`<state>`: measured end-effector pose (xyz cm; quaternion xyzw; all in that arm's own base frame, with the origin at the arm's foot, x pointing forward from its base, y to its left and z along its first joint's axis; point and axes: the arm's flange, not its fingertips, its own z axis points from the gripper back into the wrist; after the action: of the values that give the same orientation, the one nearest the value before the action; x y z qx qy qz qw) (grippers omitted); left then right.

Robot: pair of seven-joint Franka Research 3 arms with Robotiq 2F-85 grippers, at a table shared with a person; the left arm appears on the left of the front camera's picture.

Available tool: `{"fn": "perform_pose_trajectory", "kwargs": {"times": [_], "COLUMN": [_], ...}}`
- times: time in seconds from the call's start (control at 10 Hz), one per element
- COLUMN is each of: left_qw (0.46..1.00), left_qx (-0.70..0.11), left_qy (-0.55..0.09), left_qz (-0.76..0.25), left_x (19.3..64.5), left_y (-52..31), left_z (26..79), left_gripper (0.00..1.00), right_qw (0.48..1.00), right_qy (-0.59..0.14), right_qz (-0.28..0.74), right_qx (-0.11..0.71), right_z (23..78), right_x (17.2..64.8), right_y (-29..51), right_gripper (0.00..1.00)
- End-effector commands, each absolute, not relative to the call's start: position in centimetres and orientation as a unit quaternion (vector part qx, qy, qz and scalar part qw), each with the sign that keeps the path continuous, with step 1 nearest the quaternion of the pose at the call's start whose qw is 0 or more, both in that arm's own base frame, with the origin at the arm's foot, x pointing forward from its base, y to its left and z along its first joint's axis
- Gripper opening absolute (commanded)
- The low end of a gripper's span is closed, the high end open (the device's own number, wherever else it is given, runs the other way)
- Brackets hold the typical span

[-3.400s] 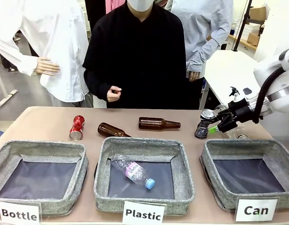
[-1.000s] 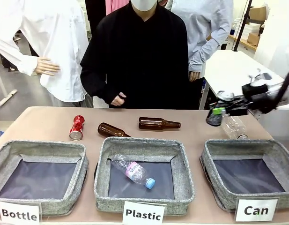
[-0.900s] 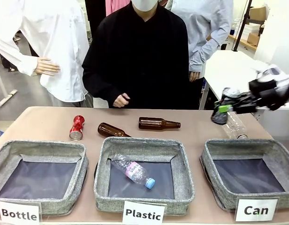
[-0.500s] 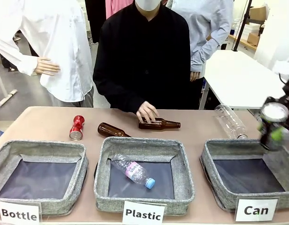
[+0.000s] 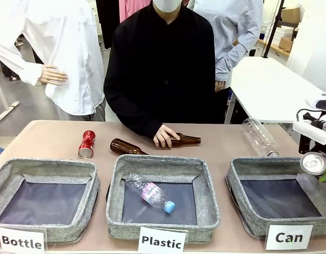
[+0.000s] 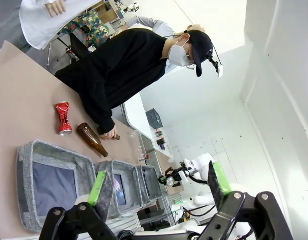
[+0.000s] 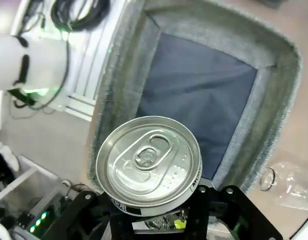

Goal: Sort the can waste into the basket.
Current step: Pick up the can waste from the table and place it in the right Fabric basket.

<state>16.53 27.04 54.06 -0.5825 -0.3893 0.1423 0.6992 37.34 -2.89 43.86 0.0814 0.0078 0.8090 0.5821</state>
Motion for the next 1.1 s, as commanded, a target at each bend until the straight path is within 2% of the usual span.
{"fn": "perform_pose_trajectory", "kwargs": {"times": [0.0,0.1,0.2,0.4,0.6,0.8,1.0], "left_qw": [0.696,0.696,0.696,0.696,0.696,0.696,0.699], "left_qx": [-0.581,-0.581,-0.581,-0.581,-0.581,-0.581,-0.583], "left_qy": [-0.398,-0.398,-0.398,-0.398,-0.398,-0.398,-0.389], "left_qz": [0.141,0.141,0.141,0.141,0.141,0.141,0.142], "left_x": [16.7,16.7,16.7,16.7,16.7,16.7,16.5], "left_y": [27.1,27.1,27.1,27.1,27.1,27.1,27.0], "left_z": [54.1,54.1,54.1,54.1,54.1,54.1,54.0], "left_gripper": [1.0,1.0,1.0,1.0,1.0,1.0,1.0], "right_qw": [0.596,0.595,0.611,0.643,0.69,0.734,0.76], "right_qy": [0.009,0.006,0.0,-0.015,-0.067,-0.16,-0.243], "right_qz": [0.799,0.799,0.787,0.76,0.706,0.608,0.447], "right_qx": [0.077,0.083,0.083,0.097,0.143,0.257,0.405], "right_z": [43.4,43.4,43.4,43.5,44.0,44.5,44.7], "right_x": [37.2,37.3,37.6,38.2,38.8,39.8,40.6], "right_y": [-2.8,-2.8,-2.9,-2.9,-3.3,-4.6,-6.1], "right_gripper": [0.53,0.9,1.0,1.0,1.0,1.0,1.0]}}
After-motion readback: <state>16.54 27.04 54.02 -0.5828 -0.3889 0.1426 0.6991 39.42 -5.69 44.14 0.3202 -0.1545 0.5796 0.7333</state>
